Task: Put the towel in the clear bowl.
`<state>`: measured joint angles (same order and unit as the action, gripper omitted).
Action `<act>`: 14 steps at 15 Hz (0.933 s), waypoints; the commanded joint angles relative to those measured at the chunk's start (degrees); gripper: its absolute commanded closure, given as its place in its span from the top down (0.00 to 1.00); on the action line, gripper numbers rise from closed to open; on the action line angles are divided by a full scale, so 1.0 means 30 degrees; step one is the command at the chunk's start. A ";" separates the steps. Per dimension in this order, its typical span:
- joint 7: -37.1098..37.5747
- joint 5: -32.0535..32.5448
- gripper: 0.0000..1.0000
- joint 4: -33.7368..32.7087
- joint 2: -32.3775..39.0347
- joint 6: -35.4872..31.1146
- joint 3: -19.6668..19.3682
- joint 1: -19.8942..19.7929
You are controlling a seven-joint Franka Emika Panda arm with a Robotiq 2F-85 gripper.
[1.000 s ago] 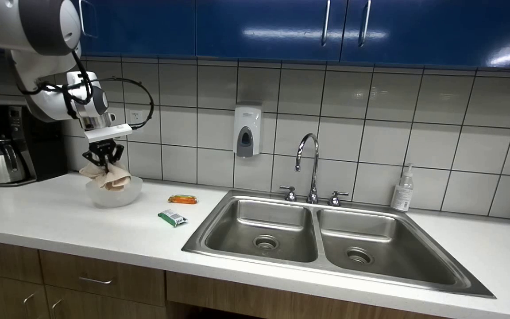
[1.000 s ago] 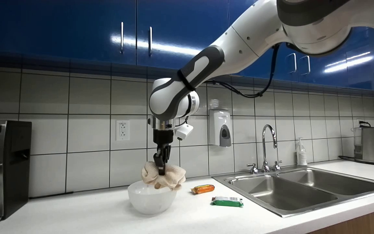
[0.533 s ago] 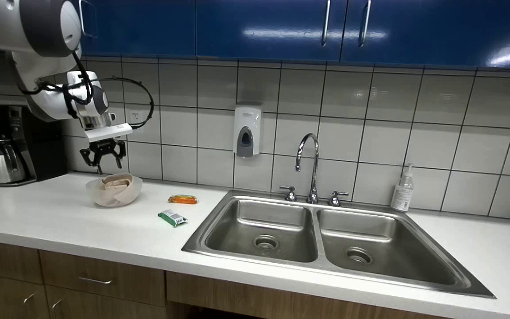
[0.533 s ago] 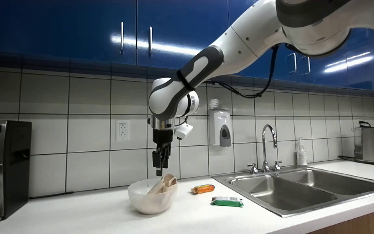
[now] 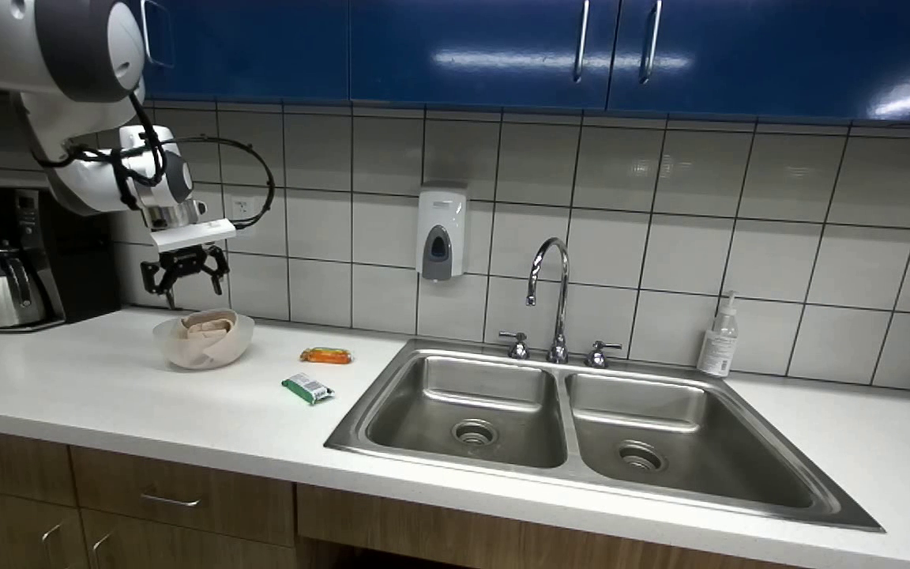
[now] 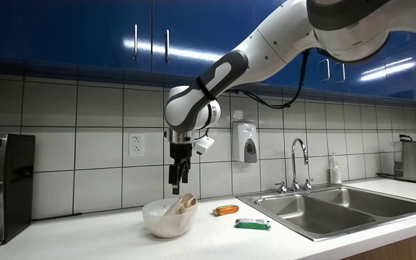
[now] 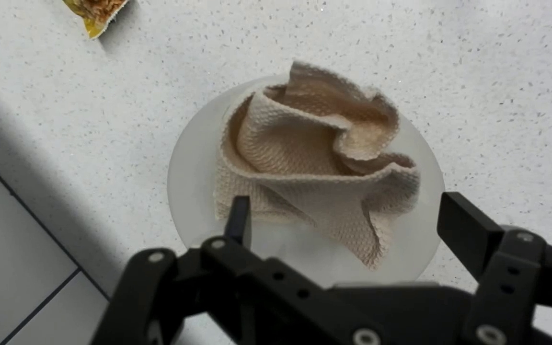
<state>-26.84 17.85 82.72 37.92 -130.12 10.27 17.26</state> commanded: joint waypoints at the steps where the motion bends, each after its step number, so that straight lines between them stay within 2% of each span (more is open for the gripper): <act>1: -0.0021 0.0042 1.00 -0.0861 0.0316 0.1100 0.0111 0.0098; 14: -0.0346 -0.0387 1.00 -0.1102 0.0533 0.1076 0.0438 -0.0071</act>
<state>-26.85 17.57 81.68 38.51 -128.78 10.51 17.41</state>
